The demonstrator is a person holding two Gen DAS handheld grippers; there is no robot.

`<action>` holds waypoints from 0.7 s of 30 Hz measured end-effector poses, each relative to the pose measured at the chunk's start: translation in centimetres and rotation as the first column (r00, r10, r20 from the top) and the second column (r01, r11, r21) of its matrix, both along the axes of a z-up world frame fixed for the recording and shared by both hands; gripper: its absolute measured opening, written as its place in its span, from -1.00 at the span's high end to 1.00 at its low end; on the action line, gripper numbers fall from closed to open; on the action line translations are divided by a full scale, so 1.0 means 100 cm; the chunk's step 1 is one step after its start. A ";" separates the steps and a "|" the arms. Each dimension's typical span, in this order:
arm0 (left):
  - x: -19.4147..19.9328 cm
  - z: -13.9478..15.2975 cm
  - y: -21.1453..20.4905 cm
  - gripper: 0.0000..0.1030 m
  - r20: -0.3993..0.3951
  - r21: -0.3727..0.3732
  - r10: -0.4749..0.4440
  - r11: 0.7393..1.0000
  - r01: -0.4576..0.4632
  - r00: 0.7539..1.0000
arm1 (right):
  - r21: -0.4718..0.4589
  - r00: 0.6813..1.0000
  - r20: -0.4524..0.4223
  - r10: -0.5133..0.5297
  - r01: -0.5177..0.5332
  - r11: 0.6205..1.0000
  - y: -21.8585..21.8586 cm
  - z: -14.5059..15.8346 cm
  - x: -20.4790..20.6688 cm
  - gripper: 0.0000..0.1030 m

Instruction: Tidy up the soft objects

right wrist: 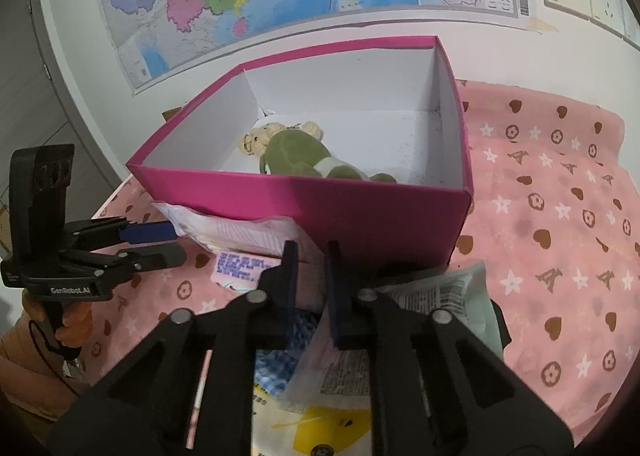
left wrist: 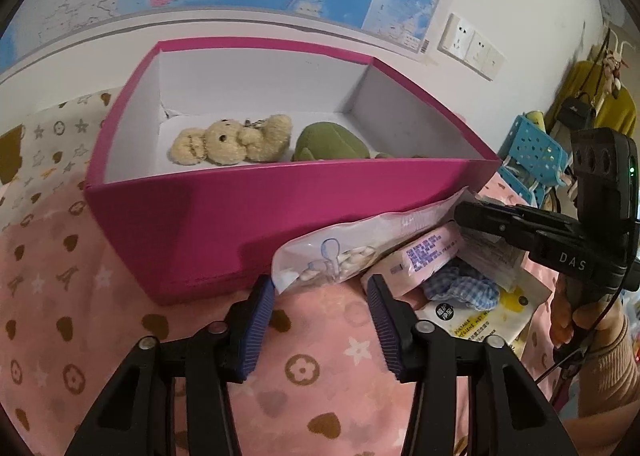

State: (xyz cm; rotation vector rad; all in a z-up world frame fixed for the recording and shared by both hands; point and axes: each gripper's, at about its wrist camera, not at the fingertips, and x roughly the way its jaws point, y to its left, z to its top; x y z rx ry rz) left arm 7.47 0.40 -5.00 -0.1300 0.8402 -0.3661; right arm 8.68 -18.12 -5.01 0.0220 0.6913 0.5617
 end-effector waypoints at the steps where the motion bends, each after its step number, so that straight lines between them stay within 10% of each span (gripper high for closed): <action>1: 0.000 0.000 0.000 0.15 0.002 0.002 0.000 1.000 0.000 1.000 | 0.004 1.000 0.005 -0.002 0.002 1.000 -0.001 0.000 0.000 0.81; 21: -0.036 0.047 -0.009 0.26 0.118 -0.071 -0.054 0.995 0.063 0.992 | 0.093 0.991 0.117 0.068 -0.079 0.993 -0.005 0.050 -0.038 0.90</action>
